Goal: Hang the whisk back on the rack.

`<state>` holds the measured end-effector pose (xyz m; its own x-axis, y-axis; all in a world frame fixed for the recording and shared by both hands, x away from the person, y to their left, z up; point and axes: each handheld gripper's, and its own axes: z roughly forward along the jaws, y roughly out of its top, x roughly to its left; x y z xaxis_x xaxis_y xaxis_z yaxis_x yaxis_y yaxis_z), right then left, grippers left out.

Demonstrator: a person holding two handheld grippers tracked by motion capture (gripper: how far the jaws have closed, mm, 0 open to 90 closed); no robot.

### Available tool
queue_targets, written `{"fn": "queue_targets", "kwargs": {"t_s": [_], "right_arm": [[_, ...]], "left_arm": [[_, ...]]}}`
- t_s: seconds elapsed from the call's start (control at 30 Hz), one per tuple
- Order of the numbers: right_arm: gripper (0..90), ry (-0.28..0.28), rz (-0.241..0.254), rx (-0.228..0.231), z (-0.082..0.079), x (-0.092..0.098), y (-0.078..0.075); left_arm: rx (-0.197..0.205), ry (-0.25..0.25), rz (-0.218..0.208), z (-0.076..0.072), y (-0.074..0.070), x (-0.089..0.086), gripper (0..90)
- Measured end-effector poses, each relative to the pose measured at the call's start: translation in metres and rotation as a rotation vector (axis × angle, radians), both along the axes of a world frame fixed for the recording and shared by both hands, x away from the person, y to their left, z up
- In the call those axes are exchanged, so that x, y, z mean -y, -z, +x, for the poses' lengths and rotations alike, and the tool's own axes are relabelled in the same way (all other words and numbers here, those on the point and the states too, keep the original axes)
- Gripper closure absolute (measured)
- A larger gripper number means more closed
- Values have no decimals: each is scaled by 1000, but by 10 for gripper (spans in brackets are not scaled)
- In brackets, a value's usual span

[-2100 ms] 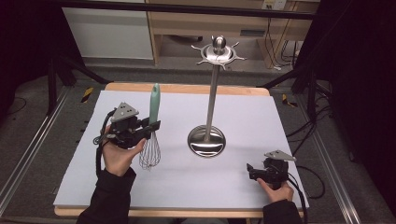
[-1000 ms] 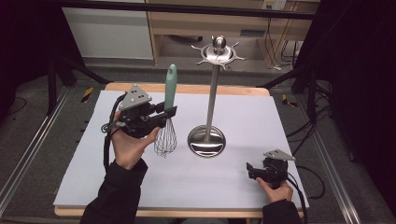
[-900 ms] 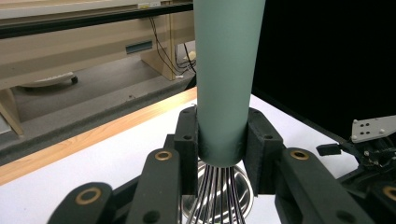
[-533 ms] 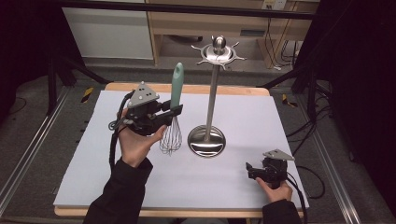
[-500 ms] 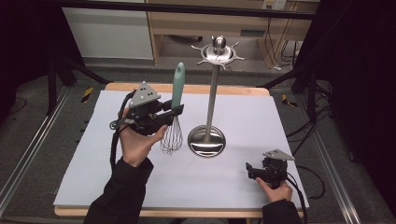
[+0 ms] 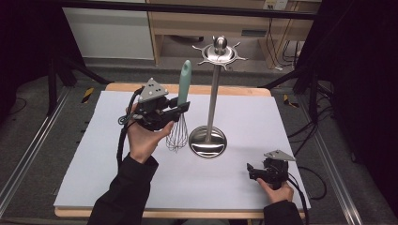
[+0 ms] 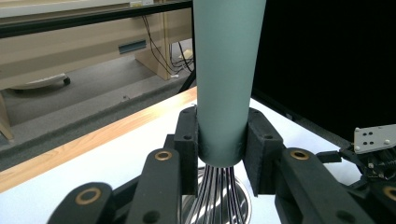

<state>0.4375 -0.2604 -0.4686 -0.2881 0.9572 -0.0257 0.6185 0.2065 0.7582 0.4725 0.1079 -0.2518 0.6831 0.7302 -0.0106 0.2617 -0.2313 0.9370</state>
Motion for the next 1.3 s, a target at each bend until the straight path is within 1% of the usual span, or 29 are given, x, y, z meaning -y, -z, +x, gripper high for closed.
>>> {"fn": "queue_targets", "kwargs": {"t_s": [0.07, 0.17, 0.4, 0.57, 0.63, 0.93, 1.03, 1.07, 1.2, 1.3], "right_arm": [[97, 1, 4, -2, 0, 0, 0], [97, 2, 2, -4, 0, -1, 0], [97, 1, 6, -4, 0, 0, 0], [97, -1, 4, -2, 0, 0, 0], [97, 0, 4, -2, 0, 0, 0], [97, -2, 6, -4, 0, 0, 0], [97, 0, 7, -6, 0, 0, 0], [97, 5, 14, -11, 0, -1, 0], [97, -3, 7, -7, 0, 0, 0], [97, 4, 14, -12, 0, -1, 0]], "left_arm": [[1, 1, 4, 2, 0, 1, 688], [1, 2, -6, 3, 0, 2, 688], [0, 13, -3, 4, -4, 5, 688], [-3, 14, 13, 6, -5, 9, 688], [-7, 12, 11, 6, -5, 10, 688], [-10, 10, 32, 11, -5, 13, 687], [-7, 18, 33, 13, -5, 14, 687], [-6, 16, 32, 13, -5, 15, 687], [-6, 15, 29, 15, -5, 16, 687], [-8, 15, 34, 15, -6, 17, 687]]}}
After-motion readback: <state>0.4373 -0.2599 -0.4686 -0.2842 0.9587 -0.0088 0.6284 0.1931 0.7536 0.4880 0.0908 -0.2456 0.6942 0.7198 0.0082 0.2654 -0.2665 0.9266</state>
